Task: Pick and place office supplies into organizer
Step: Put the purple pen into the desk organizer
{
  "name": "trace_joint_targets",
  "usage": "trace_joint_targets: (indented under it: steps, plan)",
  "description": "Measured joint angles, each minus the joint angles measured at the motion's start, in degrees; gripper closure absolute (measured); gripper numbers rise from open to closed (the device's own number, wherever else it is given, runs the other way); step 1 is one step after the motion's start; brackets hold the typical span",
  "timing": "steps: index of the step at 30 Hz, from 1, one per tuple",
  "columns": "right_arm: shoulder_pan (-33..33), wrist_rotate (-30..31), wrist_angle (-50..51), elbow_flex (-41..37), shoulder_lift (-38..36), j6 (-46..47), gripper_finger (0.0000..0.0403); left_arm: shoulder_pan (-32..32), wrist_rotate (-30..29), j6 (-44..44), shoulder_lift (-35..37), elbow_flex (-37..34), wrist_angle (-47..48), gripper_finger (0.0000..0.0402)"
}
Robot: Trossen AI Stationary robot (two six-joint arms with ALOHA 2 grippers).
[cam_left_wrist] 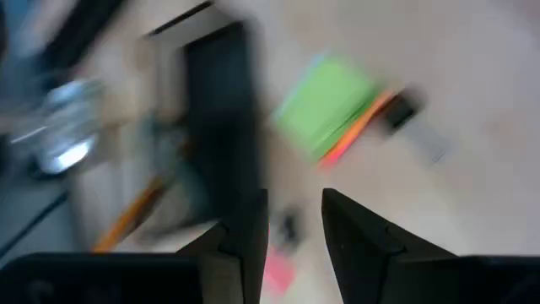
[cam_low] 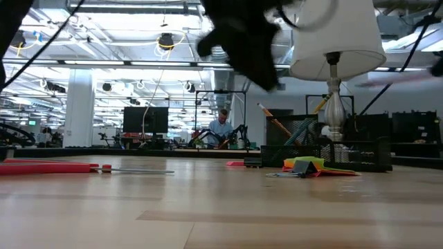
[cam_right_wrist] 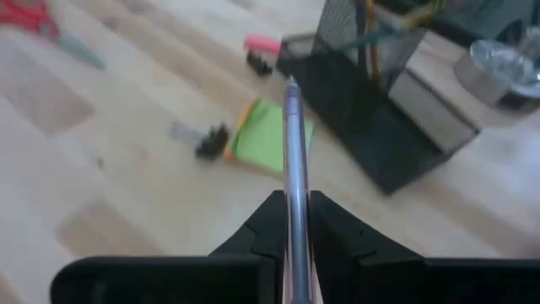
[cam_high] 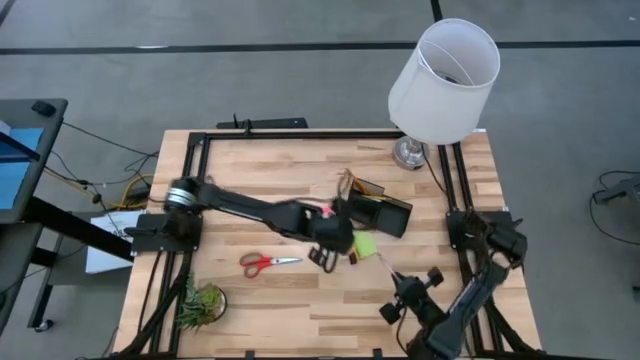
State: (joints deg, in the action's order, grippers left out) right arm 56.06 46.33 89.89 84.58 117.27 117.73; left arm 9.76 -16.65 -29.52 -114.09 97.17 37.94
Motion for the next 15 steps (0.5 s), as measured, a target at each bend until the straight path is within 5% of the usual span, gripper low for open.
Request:
trace_joint_targets:
  steps: [5,11,15]
  plan:
    - [-5.66,0.35,0.22,-2.84,-12.07,-10.43,0.0370,-0.54,-11.16,-1.77,11.97,0.02,10.41,0.0297]
    - [-16.65,-0.75,-1.30,-3.27,-26.50,-25.62,0.0371,-3.49,-5.41,-1.38,25.75,0.11,11.63,0.0297]
    - [-26.25,-8.28,-4.47,-3.27,-33.59,-37.88,0.0364,-5.98,-1.24,0.75,31.10,0.11,12.53,0.0297]
